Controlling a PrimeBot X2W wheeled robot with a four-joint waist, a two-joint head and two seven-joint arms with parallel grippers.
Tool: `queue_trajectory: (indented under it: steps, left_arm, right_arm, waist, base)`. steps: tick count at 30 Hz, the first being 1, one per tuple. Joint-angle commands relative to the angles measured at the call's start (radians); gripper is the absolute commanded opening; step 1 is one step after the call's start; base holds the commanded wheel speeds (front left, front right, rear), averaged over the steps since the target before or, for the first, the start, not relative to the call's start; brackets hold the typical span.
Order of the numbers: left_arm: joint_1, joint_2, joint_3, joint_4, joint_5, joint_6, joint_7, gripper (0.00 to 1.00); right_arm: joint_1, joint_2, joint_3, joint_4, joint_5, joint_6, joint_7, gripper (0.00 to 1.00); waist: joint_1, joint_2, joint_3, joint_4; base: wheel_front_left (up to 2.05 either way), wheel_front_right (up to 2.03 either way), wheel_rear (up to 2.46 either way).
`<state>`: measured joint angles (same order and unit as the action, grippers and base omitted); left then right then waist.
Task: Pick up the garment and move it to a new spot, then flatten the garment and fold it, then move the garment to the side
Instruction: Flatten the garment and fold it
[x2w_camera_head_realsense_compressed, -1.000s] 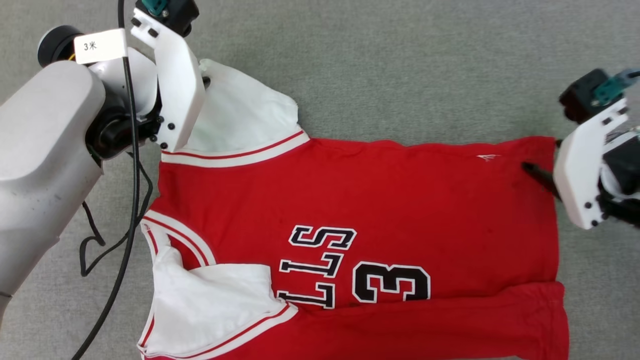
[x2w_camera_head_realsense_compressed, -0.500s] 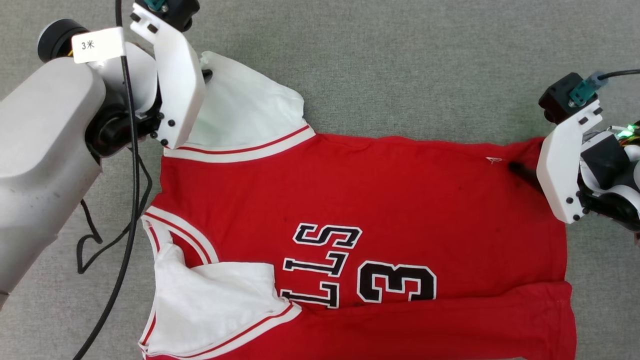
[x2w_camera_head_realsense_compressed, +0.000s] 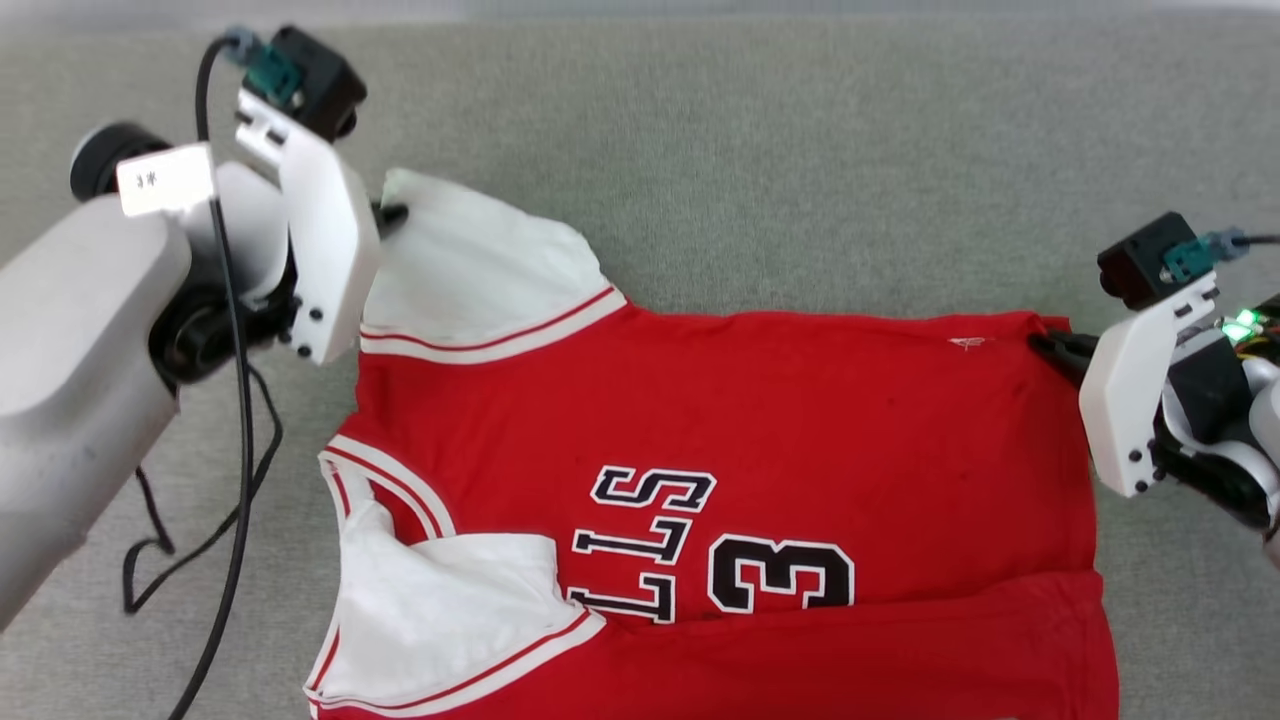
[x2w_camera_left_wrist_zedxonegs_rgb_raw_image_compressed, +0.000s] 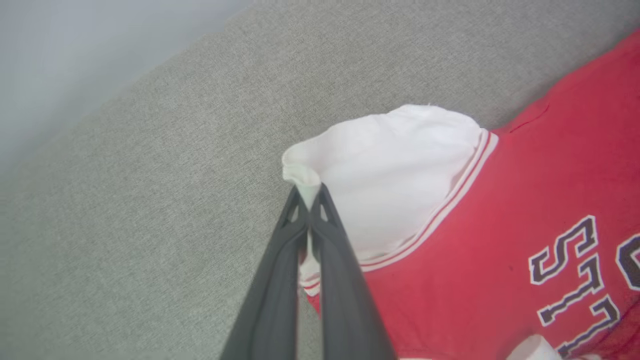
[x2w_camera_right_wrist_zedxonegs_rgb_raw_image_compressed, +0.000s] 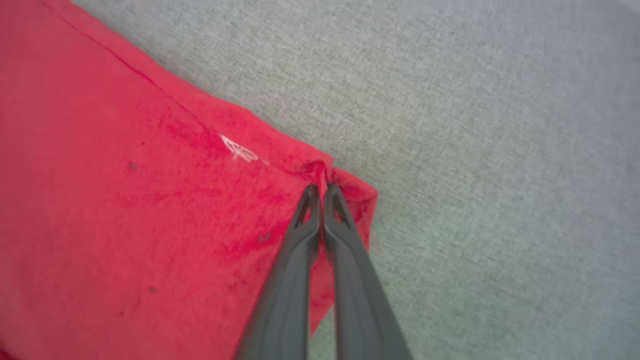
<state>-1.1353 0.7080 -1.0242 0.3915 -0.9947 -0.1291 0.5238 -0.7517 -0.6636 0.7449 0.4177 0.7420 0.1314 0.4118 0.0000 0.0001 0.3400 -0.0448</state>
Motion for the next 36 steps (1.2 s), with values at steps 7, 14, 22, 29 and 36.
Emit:
queue_trajectory:
  steps: [7,14,22,29,36]
  left_arm:
    - [0.118,0.073,0.003,-0.094,-0.031,0.027,-0.045,0.0]
    - [0.268,0.152,-0.016,-0.221,-0.061,0.085,-0.082,0.0]
    - [0.492,0.226,-0.045,-0.35,-0.11,0.186,-0.166,0.0]
    - [0.623,0.242,-0.074,-0.39,-0.155,0.229,-0.21,0.0]
    - [0.687,0.222,-0.094,-0.368,-0.179,0.239,-0.229,0.0]
  right_arm:
    - [0.096,-0.035,-0.019,-0.064,0.021,-0.002,-0.063,0.0]
    - [0.226,-0.064,-0.05,-0.131,0.03,-0.002,-0.086,0.0]
    - [0.416,-0.084,-0.137,-0.238,0.02,-0.002,-0.082,0.0]
    - [0.571,-0.087,-0.222,-0.321,0.007,-0.002,-0.038,0.0]
    - [0.687,-0.054,-0.278,-0.361,-0.02,-0.002,0.036,0.0]
  waist:
    - [0.0,-0.0001,-0.111,0.014]
    - [0.0,-0.0001,-0.182,0.03]
    - [0.0,-0.0001,-0.232,0.038]
    - [0.0,-0.0001,-0.246,0.046]
    - [0.0,-0.0001,-0.229,0.05]
  base:
    - [0.0,0.0,0.0]
    - [0.0,0.0,0.0]
    - [0.0,0.0,0.0]
    - [0.0,0.0,0.0]
    - [0.0,0.0,0.0]
